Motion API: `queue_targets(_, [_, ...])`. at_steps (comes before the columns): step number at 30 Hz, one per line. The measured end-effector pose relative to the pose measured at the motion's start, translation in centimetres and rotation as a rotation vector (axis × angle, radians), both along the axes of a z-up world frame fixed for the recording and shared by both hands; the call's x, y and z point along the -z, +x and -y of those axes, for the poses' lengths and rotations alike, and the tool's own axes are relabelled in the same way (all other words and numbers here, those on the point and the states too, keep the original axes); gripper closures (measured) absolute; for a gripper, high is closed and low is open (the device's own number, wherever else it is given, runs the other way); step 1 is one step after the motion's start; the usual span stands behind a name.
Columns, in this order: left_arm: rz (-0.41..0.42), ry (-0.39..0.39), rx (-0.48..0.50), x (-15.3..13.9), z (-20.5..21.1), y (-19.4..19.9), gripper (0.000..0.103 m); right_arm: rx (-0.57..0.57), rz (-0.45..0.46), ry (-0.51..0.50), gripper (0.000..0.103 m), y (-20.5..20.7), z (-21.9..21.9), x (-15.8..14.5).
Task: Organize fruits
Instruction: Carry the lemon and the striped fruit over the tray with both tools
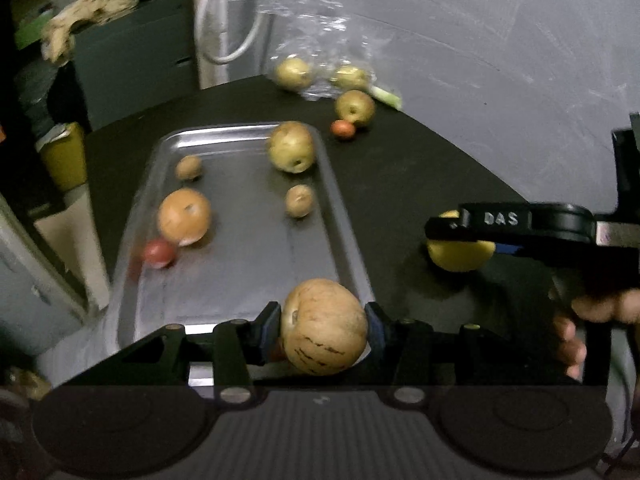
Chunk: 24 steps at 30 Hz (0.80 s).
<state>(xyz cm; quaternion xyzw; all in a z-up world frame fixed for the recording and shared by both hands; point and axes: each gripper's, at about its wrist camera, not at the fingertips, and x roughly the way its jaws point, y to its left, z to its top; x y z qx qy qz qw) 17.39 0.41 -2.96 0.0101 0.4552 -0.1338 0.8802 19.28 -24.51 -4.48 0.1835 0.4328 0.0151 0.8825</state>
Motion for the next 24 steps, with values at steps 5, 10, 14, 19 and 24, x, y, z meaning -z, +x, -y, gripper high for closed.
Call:
queue_targets(5, [0.006, -0.022, -0.073, -0.3, -2.5, -1.4, 0.054, -0.041, -0.004, -0.005, 0.041, -1.6, -1.2, -0.3])
queue_targets(10, [0.019, -0.028, -0.145, -0.7, -4.8, -2.0, 0.054, -0.085, 0.013, -0.01, 0.041, -2.8, -2.8, -1.0])
queue_targets(14, [0.014, -0.04, -0.208, -0.7, -6.7, -2.1, 0.054, -0.124, 0.028, -0.008, 0.041, -3.4, -4.1, -1.6])
queue_targets(19, [0.012, -0.048, -0.253, -0.5, -8.3, -2.1, 0.054, -0.162, 0.035, -0.002, 0.041, -3.9, -5.6, -2.0])
queue_targets(24, [0.003, -0.035, -0.278, -0.2, -9.3, -1.6, 0.054, -0.188, 0.039, -0.008, 0.041, -3.7, -6.9, -2.4])
